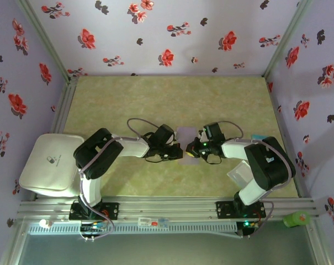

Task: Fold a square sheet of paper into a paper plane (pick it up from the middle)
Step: Fold the triangle a second time at the center of the table.

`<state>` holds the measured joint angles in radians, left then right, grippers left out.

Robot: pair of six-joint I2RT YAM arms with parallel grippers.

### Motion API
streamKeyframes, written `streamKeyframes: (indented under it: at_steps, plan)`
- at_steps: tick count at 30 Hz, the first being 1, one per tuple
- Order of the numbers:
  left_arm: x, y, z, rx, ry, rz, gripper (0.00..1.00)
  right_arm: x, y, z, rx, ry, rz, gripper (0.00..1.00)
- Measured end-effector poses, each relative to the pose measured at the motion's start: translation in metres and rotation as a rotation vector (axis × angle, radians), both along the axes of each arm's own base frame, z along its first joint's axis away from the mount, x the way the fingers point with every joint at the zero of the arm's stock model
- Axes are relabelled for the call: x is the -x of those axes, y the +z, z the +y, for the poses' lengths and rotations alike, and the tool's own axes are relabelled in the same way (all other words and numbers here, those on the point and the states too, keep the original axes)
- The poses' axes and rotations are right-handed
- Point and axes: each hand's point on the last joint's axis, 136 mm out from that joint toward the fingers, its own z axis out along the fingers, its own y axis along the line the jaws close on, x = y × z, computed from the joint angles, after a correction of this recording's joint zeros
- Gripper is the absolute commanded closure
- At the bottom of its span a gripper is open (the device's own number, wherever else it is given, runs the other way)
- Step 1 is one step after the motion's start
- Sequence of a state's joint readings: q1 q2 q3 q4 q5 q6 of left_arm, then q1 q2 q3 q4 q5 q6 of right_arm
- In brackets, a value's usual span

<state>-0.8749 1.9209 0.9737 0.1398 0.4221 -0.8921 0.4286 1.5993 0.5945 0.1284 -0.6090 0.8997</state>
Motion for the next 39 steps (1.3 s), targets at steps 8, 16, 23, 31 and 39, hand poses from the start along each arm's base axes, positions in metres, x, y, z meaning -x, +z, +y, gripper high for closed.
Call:
streamKeyframes:
  at_steps: [8, 16, 23, 31, 39]
  plan:
    - [0.0, 0.0, 0.0, -0.001, -0.001, -0.001, 1.0, -0.001, -0.011, -0.004, 0.042, -0.001, 0.019, 1.0]
    - [0.001, 0.001, -0.001, -0.004, -0.006, -0.006, 1.0, -0.02, -0.01, -0.029, 0.034, -0.081, 0.017, 1.0]
    - [0.002, 0.0, -0.002, -0.008, -0.01, -0.006, 1.0, -0.045, -0.009, -0.062, 0.06, -0.184, -0.001, 0.99]
    - [0.004, 0.001, -0.003, 0.001, 0.005, 0.015, 1.0, -0.049, 0.017, -0.066, 0.098, -0.177, -0.069, 0.97]
    - [0.007, 0.0, -0.003, 0.038, 0.054, 0.04, 1.0, -0.027, 0.017, -0.033, 0.06, -0.078, -0.065, 0.98]
